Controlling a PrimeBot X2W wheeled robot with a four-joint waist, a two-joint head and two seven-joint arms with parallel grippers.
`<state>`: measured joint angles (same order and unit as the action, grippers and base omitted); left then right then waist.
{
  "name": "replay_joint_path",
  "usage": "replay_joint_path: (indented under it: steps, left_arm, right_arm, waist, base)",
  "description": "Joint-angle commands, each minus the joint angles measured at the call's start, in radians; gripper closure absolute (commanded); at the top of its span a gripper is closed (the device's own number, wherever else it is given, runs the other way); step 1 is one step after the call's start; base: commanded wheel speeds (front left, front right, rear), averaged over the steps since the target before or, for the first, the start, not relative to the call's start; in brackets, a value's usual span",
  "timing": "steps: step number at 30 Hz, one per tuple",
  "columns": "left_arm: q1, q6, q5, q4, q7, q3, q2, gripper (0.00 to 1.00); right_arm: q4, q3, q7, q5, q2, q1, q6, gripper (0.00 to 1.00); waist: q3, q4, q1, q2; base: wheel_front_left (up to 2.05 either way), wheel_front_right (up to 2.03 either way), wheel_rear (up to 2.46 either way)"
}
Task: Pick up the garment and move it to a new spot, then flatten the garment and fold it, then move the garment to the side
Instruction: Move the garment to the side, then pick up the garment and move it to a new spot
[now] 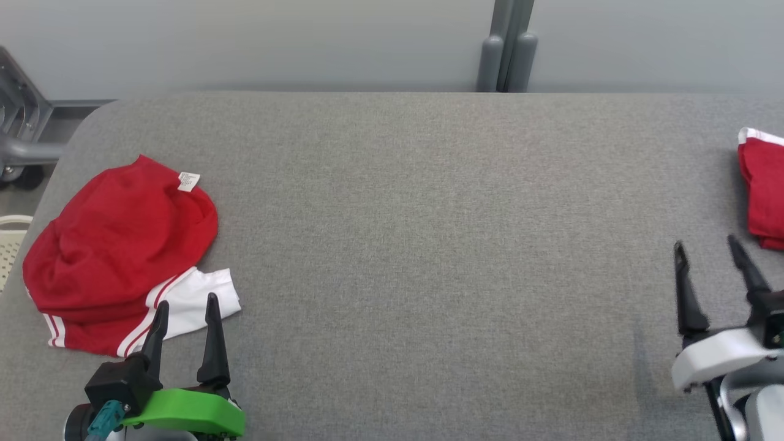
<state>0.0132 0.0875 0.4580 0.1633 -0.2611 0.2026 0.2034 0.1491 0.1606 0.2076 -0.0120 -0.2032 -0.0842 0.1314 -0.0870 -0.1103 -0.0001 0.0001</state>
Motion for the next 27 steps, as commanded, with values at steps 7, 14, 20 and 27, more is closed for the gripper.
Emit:
replay_joint_path:
  steps: [7,14,20,27]
  left_arm:
    - [-0.032,-0.063,-0.07,0.03,-0.004,-0.053,-0.035,0.0]
    - [-0.027,-0.102,-0.116,0.04,-0.004,-0.091,-0.053,0.0]
    - [-0.052,-0.105,-0.138,0.04,-0.004,-0.119,-0.066,0.0]
    - [-0.115,-0.096,-0.143,0.034,-0.004,-0.184,-0.054,0.0]
  right_arm:
    - [0.044,-0.014,0.046,0.066,0.09,0.138,-0.001,0.0]
    - [0.062,-0.036,0.058,0.104,0.114,0.15,-0.001,0.0]
    - [0.058,-0.108,0.059,0.094,0.124,0.12,-0.001,0.0]
    - [0.077,-0.271,0.06,0.059,0.136,0.072,-0.001,0.0]
  waist:
    - [0.075,0.052,0.0001,-0.0001]
    - [0.096,0.009,0.0001,-0.0001]
    - [0.116,-0.104,0.0001,-0.0001]
    - [0.154,-0.272,0.0001,-0.0001]
  base:
    - [0.0,0.0,0.0]
    - [0.0,0.0,0.0]
    - [0.0,0.0,0.0]
    - [0.0,0.0,0.0]
